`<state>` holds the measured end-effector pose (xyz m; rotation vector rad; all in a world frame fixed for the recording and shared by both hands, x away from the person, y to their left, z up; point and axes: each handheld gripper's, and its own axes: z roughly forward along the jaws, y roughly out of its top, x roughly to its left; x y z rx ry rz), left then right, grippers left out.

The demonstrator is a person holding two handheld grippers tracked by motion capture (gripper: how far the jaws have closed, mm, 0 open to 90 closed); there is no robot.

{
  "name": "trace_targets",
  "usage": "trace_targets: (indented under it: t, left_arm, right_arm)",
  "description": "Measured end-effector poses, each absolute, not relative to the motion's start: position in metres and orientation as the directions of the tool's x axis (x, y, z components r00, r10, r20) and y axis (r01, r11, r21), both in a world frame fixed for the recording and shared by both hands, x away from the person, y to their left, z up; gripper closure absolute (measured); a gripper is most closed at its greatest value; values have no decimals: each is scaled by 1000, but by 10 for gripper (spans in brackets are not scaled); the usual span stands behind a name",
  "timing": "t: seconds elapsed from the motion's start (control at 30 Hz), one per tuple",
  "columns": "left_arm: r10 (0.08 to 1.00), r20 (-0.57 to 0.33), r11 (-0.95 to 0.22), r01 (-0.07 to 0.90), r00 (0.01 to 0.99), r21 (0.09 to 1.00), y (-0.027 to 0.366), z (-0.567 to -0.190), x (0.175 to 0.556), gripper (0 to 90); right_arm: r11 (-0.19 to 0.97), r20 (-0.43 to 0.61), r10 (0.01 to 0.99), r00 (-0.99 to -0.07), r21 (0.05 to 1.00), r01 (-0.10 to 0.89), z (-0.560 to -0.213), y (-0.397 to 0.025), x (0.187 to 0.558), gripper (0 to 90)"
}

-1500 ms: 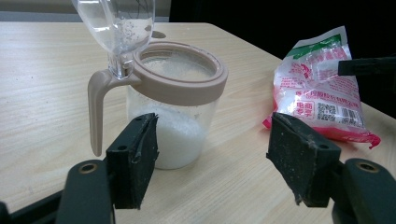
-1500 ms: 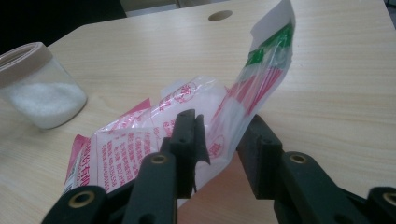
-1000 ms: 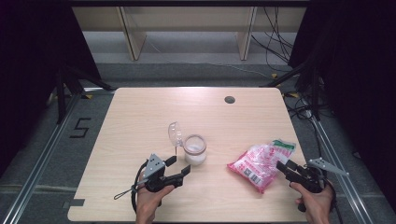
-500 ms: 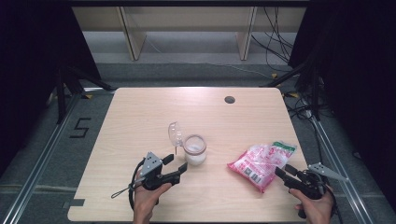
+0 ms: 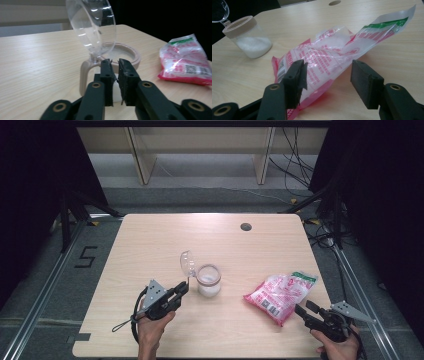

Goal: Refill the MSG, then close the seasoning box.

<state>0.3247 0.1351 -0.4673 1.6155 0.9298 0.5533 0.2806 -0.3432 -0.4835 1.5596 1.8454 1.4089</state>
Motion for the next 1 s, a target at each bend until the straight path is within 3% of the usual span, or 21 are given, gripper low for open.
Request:
trace_targets:
  t: [0.13,0.3,0.63,1.0]
  left_arm:
    - [806,-100,-74,267,583,961,137,-465,328,893]
    - [813,-92,-71,255,574,964,142,-459,332,893]
    - [821,-99,-68,268,563,961,146,-454,341,892]
    - [825,-97,-86,293,557,952,146,-451,352,892]
  right_arm:
    - [-57,283,880,-381,861,506,-486,-345,281,459]
    - [-88,316,877,-362,846,525,-483,-341,275,460]
    - [-17,252,885,-392,858,514,-484,-342,274,461]
    - [-70,303,869,-391,858,509,-483,-341,270,460]
